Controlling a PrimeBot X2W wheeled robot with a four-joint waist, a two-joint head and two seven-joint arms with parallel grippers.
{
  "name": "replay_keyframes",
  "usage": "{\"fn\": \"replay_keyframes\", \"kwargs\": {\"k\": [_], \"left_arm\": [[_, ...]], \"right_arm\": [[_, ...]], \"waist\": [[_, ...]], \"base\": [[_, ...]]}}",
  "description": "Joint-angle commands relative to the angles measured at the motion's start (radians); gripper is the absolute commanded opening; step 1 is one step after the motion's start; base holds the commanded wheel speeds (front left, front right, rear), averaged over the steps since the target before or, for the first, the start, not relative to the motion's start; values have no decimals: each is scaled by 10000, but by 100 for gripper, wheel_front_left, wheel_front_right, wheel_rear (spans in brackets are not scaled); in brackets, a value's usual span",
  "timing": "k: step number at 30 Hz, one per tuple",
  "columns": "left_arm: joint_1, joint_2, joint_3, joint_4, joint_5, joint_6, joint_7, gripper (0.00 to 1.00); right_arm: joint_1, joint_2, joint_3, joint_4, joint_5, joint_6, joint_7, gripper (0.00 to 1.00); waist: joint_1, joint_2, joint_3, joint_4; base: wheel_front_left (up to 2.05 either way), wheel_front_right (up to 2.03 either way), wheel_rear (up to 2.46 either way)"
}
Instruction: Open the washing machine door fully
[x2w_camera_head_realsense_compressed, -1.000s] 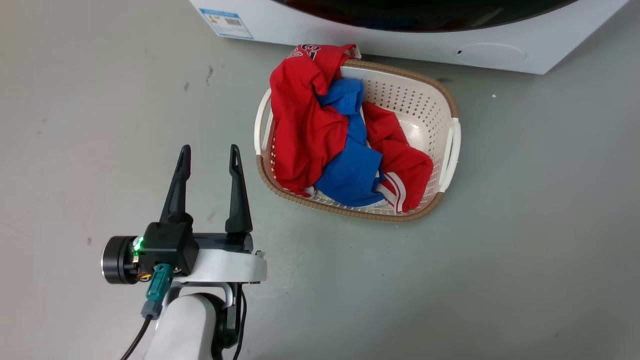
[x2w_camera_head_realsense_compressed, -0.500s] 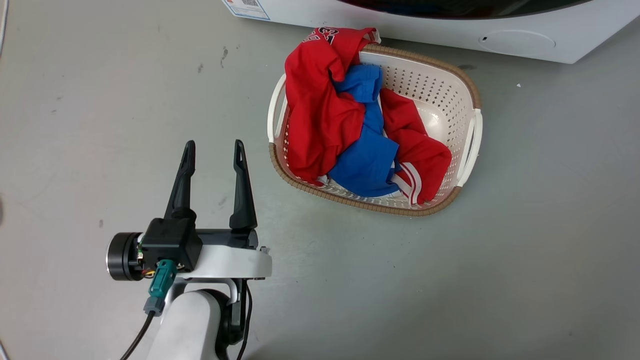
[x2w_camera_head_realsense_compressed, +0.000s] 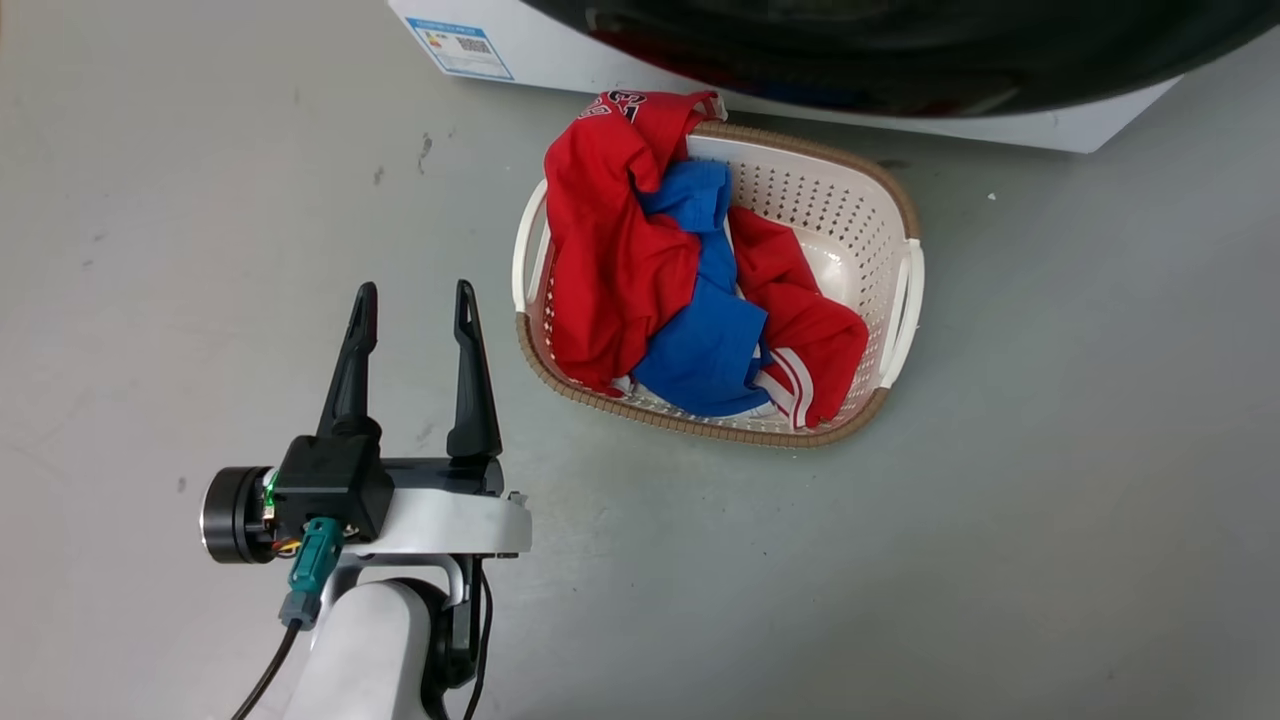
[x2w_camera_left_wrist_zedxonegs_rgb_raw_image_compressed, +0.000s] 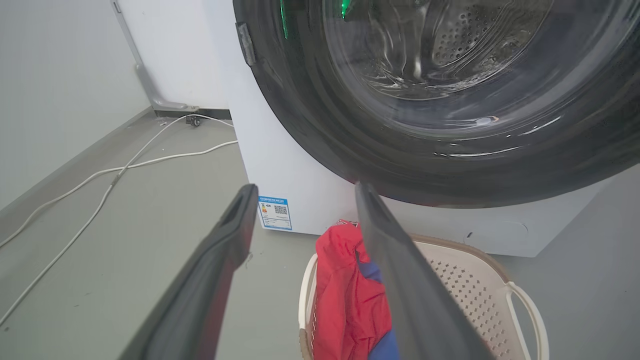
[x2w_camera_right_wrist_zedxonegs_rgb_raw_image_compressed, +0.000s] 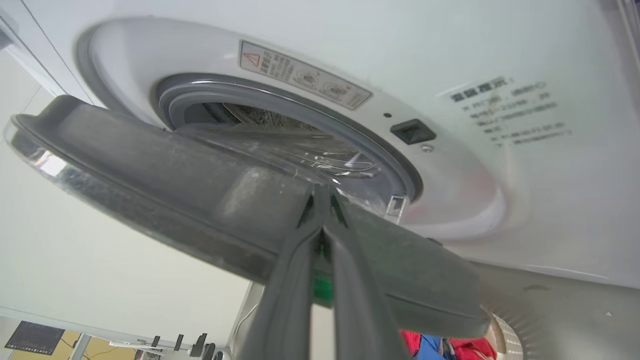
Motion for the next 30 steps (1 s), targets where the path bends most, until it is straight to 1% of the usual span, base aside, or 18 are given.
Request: {"fn": "replay_keyframes", "kwargs": {"k": [1,16,25,30], "left_arm": [[96,-3,50,20,74,-35,-28,100],[377,-3,262,123,207,-158,-28,100],[660,-3,432,149,300,-218,-28,100],[803,-2,477,209,360,-237,-28,100]], "right_arm": [[525,309,209,-181,86,29,208,0],[3168,609,-39,-2199,787,29,284,0],[5193,1055,280,-4009,1189,29,341,0],[6081,1470,614,-4826,1390,29,255,0]], "waist": [[0,0,-99,-74],[0,0,-688,-315],[0,0,-1173,-396],[0,0,-1437,-462]], "base": [[0,0,0],[0,0,0],[0,0,0],[0,0,0]]}}
